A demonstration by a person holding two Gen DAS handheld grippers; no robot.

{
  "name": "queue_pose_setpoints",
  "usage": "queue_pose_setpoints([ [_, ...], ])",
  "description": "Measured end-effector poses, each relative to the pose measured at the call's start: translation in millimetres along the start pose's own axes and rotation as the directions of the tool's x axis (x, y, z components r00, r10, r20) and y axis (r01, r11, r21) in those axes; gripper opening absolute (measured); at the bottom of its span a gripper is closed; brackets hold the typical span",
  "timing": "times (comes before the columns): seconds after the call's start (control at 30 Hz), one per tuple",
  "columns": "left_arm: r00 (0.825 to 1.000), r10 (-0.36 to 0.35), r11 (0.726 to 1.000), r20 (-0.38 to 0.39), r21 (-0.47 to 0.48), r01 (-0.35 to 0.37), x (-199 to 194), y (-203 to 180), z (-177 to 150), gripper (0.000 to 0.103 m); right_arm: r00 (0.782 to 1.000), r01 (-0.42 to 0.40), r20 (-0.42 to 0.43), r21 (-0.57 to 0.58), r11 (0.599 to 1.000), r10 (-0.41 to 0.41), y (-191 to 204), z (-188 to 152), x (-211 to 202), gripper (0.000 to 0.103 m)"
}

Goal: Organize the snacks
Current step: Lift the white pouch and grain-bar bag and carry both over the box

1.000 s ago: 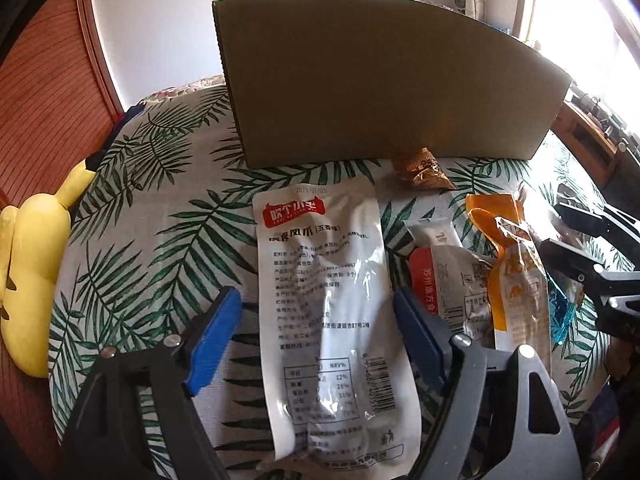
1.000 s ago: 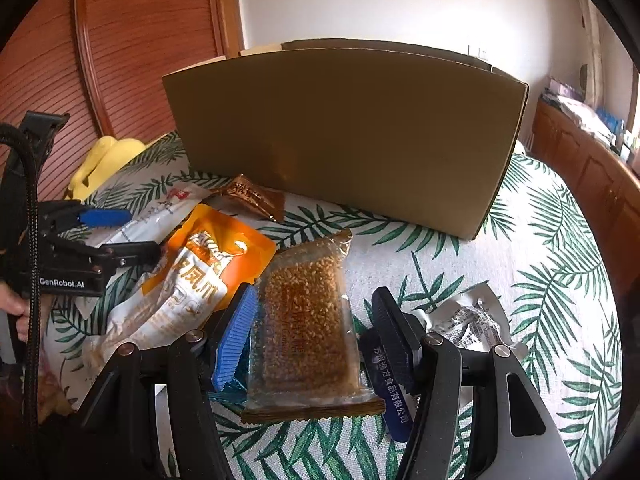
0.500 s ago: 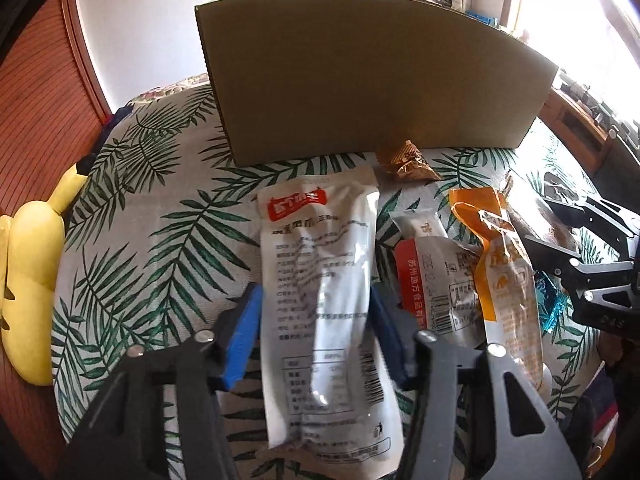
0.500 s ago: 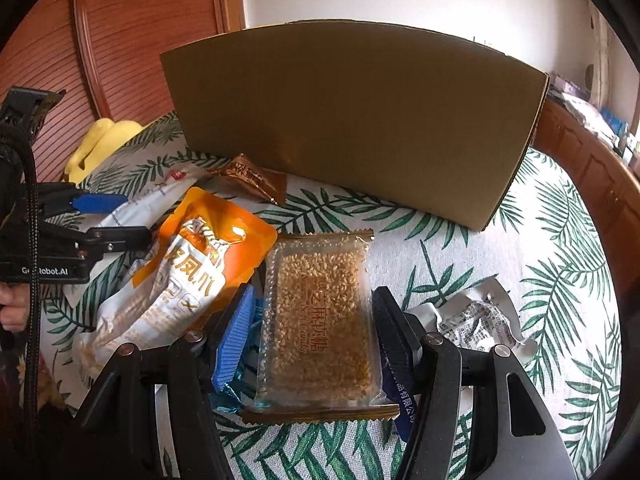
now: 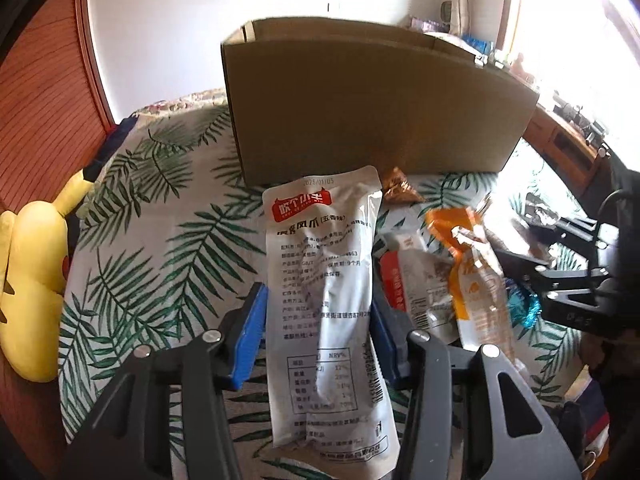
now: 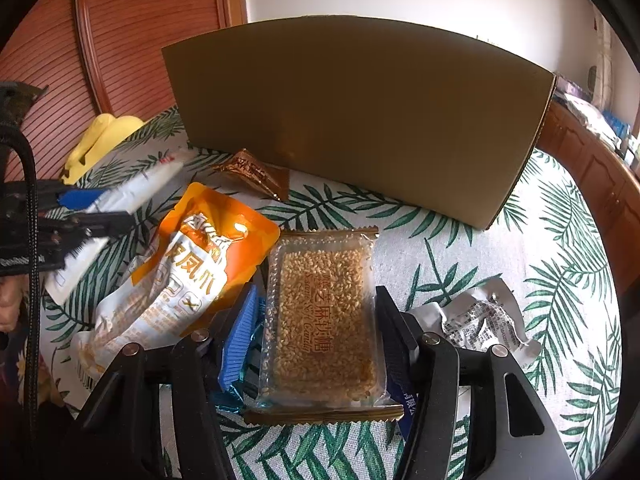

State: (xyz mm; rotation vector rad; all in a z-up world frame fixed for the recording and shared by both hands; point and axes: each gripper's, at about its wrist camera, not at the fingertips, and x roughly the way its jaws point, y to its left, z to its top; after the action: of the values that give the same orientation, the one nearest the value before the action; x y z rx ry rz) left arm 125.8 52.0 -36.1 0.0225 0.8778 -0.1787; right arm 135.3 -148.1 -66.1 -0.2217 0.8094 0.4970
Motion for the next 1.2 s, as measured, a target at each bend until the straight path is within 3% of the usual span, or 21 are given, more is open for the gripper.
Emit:
queue_pose_setpoints([
  [0.03, 1.0, -0.002, 1.0, 0.007, -0.001, 0.002, -3, -1, 1, 0.048, 1.0, 0.001, 0.001, 0.001, 1.0, -0.001, 1, 0, 0, 0.049],
  [0.13, 1.0, -0.01, 1.0, 0.03, -0.003, 0.01, -12, -2, 5, 0.048, 1.0, 0.004, 0.018, 0.005, 1.0, -0.004, 1, -1, -2, 0.047],
  [0.57, 0.992, -0.065, 0.998, 0.106, 0.004, 0.065, -42, -24, 16, 0.048, 0.985, 0.018, 0.168, 0.072, 0.997, -0.03, -11, -7, -29, 0.046],
  [1.2, 0.969, -0.115, 0.993, 0.218, 0.036, 0.11, -79, -48, 36, 0.049, 0.963, 0.036, 0.264, 0.088, 0.995, -0.058, -14, -10, -51, 0.046],
])
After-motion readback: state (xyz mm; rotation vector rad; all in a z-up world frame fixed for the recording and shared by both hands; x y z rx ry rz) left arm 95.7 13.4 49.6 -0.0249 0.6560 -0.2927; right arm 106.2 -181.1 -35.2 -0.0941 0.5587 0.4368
